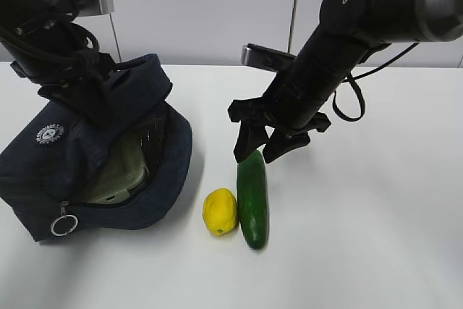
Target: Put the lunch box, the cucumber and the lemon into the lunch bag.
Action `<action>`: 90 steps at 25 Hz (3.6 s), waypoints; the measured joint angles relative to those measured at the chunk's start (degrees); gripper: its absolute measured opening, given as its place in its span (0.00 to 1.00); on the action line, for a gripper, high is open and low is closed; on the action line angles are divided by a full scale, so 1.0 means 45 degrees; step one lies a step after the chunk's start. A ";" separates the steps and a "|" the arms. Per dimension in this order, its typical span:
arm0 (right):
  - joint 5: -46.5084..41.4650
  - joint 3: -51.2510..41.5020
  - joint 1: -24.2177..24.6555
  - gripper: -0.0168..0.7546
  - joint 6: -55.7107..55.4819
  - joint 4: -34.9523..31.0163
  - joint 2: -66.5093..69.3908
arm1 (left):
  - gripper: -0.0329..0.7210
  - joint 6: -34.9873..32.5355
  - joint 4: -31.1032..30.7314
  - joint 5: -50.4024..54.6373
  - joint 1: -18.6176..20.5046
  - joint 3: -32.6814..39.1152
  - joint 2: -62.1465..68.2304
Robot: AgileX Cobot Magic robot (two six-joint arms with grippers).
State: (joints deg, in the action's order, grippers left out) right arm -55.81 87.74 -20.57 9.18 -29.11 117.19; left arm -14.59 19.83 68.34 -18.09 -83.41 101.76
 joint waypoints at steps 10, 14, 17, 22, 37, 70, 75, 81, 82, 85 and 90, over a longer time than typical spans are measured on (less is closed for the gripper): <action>0.0678 0.0000 -0.0465 0.56 -0.1376 0.0670 0.0713 | 0.05 -0.0111 0.0000 0.0141 0.0000 0.0000 0.0000; 0.0789 0.0000 -0.0465 0.56 -0.1913 0.1467 0.0713 | 0.05 -0.0190 0.0023 0.0193 0.0000 0.0000 0.0000; 0.0897 0.0000 -0.0465 0.56 -0.2175 0.1581 0.0713 | 0.05 -0.0239 0.0042 0.0221 0.0000 0.0000 0.0000; 0.1200 0.0000 -0.0465 0.56 -0.2586 0.1570 0.0822 | 0.05 -0.0273 0.0050 0.0248 0.0000 0.0000 0.0000; 0.1890 0.0000 -0.0465 0.56 -0.3091 0.1023 0.1990 | 0.05 -0.0319 0.0072 0.0254 0.0000 0.0000 0.0000; -0.1133 0.1243 0.0299 0.47 0.2210 -0.5079 0.0787 | 0.05 -0.0335 0.0072 0.0329 0.0000 0.0000 0.0000; -0.1160 0.0044 0.0299 0.47 0.3843 -0.7337 0.0787 | 0.05 -0.0335 0.0171 0.0329 0.0000 0.0000 0.0000; -0.1131 -0.0287 0.0299 0.47 0.4909 -0.8785 0.0814 | 0.05 -0.0335 0.0361 0.0329 0.0000 0.0000 0.0000; -0.1109 -0.0287 0.0252 0.47 0.4967 -0.8961 0.0868 | 0.05 -0.0335 0.0361 0.0329 0.0000 0.0000 0.0000; -0.0916 -0.0287 0.0046 0.47 0.5224 -0.9336 0.1166 | 0.05 -0.0335 0.0392 0.0329 0.0000 0.0000 0.0000; -0.0544 -0.0287 -0.0427 0.47 0.5819 -1.0607 0.1705 | 0.05 -0.0335 0.0423 0.0329 0.0000 0.0000 0.0000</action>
State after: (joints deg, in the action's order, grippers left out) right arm -58.26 86.45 -22.49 35.37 -76.84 124.87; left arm -16.09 21.73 69.82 -18.09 -83.41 101.76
